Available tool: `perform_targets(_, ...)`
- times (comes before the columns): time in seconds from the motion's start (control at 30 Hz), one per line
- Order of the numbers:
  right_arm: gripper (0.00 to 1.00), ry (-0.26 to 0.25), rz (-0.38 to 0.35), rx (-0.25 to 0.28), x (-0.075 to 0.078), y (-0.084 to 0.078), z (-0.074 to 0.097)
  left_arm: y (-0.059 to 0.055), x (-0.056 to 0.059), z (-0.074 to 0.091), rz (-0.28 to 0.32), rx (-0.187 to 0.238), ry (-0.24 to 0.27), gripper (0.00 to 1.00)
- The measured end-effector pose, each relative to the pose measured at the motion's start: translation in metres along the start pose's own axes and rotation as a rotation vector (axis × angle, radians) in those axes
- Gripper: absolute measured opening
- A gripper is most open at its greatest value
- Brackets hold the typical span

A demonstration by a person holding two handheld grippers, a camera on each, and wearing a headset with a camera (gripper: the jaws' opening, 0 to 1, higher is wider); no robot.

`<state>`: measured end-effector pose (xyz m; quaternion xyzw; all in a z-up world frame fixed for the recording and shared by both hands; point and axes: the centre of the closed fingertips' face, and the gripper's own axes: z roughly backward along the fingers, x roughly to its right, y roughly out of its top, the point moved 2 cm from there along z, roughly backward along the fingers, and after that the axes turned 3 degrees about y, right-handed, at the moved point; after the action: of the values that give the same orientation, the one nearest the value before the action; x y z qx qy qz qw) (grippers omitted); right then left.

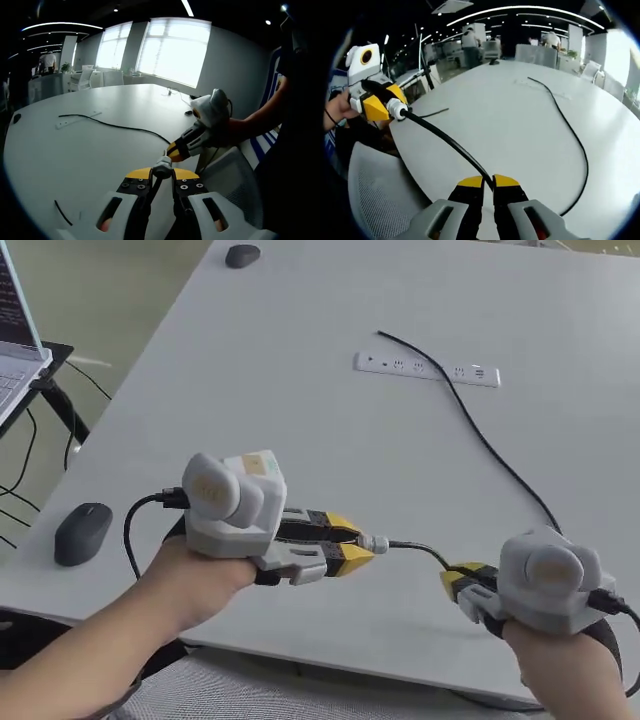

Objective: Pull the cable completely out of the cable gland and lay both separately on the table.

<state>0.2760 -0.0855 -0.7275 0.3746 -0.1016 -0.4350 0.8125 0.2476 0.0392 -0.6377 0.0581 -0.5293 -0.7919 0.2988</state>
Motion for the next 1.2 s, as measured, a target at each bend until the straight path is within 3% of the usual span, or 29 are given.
perform_targets(0.1,0.01,-0.011,0.032,-0.016,-0.003,-0.002,-0.003,-0.002,0.0,-0.002,-0.007,-0.01,-0.001,0.15)
perform_targets(0.33,0.01,-0.002,0.014,-0.004,-0.004,0.0,-0.003,-0.001,-0.003,0.001,0.002,-0.005,0.003,0.15)
perform_targets(0.47,0.01,-0.008,0.091,-0.013,-0.007,-0.001,-0.002,-0.002,-0.004,0.001,0.005,-0.006,0.001,0.15)
perform_targets(0.7,0.01,-0.01,0.096,-0.002,-0.005,0.001,-0.001,-0.002,-0.007,0.001,0.012,-0.009,0.001,0.15)
perform_targets(0.83,0.02,-0.019,0.146,0.004,-0.003,0.003,0.001,0.0,-0.008,0.0,0.019,-0.008,0.001,0.15)
perform_targets(0.87,0.02,-0.026,0.188,0.006,-0.002,0.004,0.003,0.0,-0.009,-0.001,0.02,-0.007,0.002,0.15)
perform_targets(1.03,0.09,-0.024,0.208,0.026,-0.002,0.011,0.011,0.002,-0.011,-0.004,0.028,-0.005,0.007,0.15)
perform_targets(1.2,0.13,0.002,0.305,0.051,-0.013,0.028,0.022,0.002,-0.011,-0.004,0.03,-0.005,0.01,0.15)
